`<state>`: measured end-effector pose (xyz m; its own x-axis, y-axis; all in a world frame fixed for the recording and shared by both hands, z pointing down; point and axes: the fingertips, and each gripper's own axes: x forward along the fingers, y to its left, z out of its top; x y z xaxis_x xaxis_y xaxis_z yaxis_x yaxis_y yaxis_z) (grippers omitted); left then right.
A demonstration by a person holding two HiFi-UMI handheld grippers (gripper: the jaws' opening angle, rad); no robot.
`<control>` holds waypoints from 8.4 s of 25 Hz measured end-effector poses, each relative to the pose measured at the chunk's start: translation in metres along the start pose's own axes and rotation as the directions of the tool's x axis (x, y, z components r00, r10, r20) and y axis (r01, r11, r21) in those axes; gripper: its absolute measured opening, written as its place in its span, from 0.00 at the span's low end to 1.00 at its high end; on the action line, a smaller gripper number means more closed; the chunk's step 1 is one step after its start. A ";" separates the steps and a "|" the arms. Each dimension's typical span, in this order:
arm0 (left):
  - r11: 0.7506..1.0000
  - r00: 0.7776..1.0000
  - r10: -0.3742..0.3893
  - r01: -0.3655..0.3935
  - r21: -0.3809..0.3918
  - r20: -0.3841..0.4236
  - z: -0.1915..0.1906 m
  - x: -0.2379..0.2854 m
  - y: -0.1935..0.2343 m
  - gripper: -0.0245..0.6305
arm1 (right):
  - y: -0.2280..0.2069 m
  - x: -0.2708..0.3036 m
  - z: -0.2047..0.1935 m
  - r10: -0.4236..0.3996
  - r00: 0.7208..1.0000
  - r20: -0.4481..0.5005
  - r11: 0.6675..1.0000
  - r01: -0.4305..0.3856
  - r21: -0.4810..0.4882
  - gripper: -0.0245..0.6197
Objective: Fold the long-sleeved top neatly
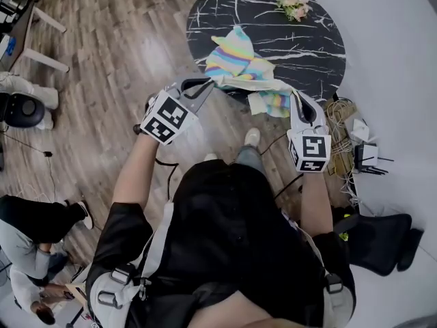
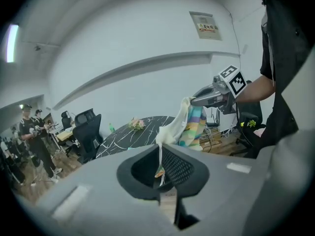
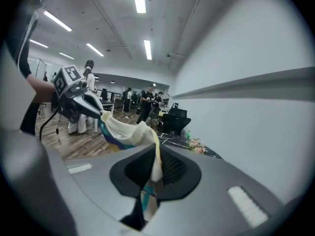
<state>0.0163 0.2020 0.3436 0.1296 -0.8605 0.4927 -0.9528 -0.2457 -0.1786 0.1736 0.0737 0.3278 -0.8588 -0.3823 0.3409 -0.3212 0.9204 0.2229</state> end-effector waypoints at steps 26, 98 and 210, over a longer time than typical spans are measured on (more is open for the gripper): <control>0.983 0.977 0.183 -0.181 -0.034 0.107 0.086 -0.108 -0.181 0.07 | 0.002 -0.226 0.022 -0.002 0.980 0.200 0.998 0.016 -0.068 0.05; 0.997 0.997 0.079 -0.079 -0.015 -0.013 0.118 0.242 0.184 0.07 | -0.249 0.201 0.023 -0.135 0.990 -0.036 0.983 0.130 -0.126 0.06; 0.539 0.948 -0.262 -0.013 -0.842 -0.182 -0.218 0.164 -0.006 0.16 | 0.064 0.334 -0.115 0.489 0.751 -0.444 0.810 -0.579 -0.088 0.23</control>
<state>-0.0162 0.1597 0.6112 0.3221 -0.6699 0.6689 -0.7466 0.2548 0.6146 -0.0879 -0.0045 0.5615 -0.6249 0.1265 0.7704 0.2725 0.9601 0.0634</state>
